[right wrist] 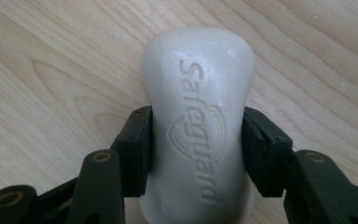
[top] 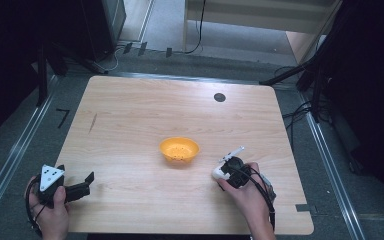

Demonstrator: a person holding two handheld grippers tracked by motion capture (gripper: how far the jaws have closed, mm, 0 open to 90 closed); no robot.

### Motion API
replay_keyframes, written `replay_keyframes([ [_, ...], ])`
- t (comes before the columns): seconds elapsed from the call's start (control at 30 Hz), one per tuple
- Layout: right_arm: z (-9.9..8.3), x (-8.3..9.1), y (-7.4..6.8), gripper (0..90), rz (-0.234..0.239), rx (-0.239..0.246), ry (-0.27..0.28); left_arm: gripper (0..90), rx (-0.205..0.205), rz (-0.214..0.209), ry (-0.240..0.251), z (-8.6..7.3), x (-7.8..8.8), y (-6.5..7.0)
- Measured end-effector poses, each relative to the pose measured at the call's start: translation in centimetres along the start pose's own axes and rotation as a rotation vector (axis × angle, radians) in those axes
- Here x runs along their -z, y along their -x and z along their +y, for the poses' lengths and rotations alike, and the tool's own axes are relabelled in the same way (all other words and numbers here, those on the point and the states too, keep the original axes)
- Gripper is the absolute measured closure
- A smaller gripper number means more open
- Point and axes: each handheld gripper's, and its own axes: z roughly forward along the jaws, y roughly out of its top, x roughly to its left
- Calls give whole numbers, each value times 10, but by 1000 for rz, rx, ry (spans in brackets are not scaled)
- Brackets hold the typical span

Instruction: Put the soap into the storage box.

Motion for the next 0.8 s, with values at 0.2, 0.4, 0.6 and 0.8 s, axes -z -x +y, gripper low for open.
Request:
replay_keyframes([
  [0.2, 3, 9, -1, 505, -4, 39, 18, 0, 2, 1, 1, 0, 0, 0],
  [0.4, 7, 13, -1, 506, -11, 84, 21, 0, 4, -1, 0, 0, 0, 0],
  [0.6, 10, 19, 0, 507, -22, 137, 50, 0, 5, -2, -1, 0, 0, 0],
  [0.8, 17, 25, 0, 506, -2, 186, 69, 0, 4, -1, -1, 0, 0, 0],
])
